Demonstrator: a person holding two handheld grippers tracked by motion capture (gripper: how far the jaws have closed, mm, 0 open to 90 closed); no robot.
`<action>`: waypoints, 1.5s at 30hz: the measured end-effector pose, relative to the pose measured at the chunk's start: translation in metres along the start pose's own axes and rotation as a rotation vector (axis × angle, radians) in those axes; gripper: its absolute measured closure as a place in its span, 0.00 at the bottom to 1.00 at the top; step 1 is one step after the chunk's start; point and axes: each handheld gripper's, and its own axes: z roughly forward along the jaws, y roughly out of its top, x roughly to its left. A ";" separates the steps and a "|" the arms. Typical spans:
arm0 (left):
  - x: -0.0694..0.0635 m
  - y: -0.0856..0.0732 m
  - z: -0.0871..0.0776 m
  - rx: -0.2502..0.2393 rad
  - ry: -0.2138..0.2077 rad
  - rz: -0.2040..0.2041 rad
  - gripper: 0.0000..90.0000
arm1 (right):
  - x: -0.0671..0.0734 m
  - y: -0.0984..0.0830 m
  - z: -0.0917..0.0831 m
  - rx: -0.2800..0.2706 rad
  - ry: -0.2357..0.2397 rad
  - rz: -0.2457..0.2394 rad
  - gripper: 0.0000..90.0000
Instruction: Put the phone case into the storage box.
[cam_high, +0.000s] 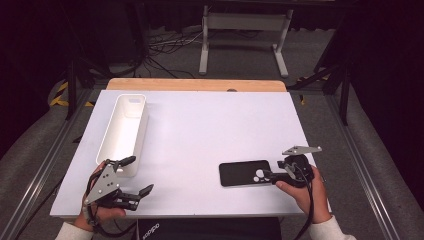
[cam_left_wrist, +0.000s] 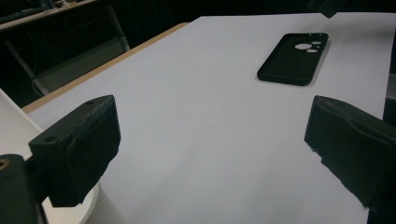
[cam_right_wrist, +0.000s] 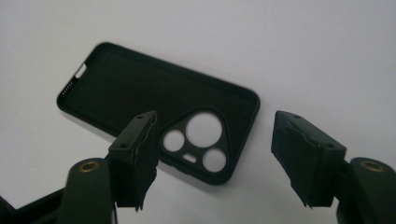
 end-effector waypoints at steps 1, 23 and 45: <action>-0.001 0.000 0.000 -0.002 -0.004 -0.002 0.05 | -0.002 0.000 0.003 0.026 -0.005 0.006 0.39; 0.000 0.001 -0.001 -0.001 -0.024 0.003 0.05 | -0.015 0.001 0.023 0.185 -0.016 0.142 0.72; -0.002 0.000 0.002 0.010 -0.041 -0.003 0.05 | -0.008 -0.007 0.032 0.126 -0.092 0.112 0.93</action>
